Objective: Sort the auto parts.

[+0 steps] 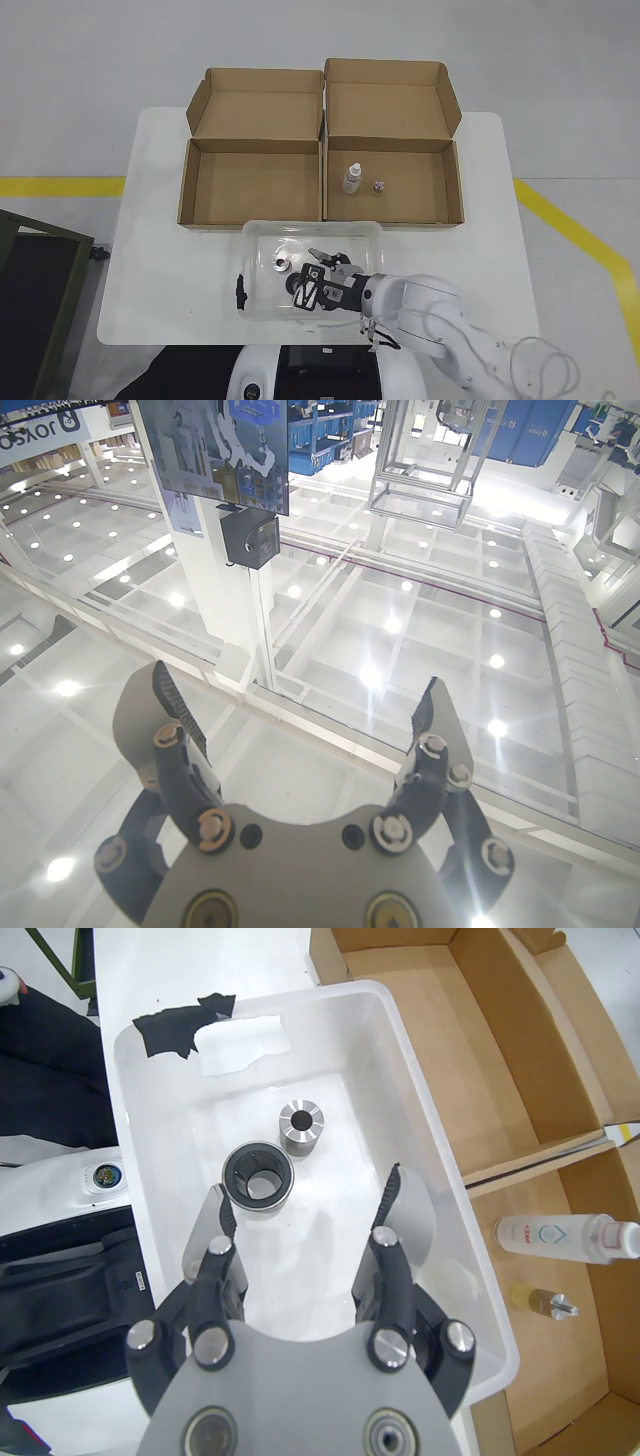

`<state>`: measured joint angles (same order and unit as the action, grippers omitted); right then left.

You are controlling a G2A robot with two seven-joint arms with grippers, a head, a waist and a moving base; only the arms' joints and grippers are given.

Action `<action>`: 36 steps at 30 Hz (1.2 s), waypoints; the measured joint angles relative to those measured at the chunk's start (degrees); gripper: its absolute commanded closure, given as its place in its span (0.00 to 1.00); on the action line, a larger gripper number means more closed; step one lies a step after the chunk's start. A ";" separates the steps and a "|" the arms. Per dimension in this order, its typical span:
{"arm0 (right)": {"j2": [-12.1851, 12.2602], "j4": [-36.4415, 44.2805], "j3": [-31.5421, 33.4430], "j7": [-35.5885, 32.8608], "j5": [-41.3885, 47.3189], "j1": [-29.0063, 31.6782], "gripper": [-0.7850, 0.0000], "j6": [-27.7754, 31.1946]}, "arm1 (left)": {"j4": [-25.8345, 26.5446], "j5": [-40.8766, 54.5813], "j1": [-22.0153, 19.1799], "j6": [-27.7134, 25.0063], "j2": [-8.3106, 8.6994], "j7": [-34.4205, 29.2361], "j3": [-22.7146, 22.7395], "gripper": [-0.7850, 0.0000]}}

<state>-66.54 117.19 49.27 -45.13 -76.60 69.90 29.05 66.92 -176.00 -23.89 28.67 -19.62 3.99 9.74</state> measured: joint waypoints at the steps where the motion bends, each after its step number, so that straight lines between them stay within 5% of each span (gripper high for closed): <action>1: -0.18 -0.48 -0.70 -0.43 0.16 -0.56 0.30 0.06 | 0.00 0.00 0.00 0.00 0.00 0.00 0.00 0.00; 21: -2.75 -8.26 -7.11 -4.89 3.79 -7.97 0.29 0.14 | 0.00 0.00 0.00 0.00 0.00 0.00 0.00 0.00; 36: -4.21 -13.85 -9.27 -4.40 4.98 -10.82 0.38 -1.09 | 0.00 0.00 0.00 0.00 0.00 0.00 0.00 0.00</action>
<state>-70.75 103.34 40.00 -49.53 -71.62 59.07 27.96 66.92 -176.00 -23.89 28.67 -19.62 3.99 9.74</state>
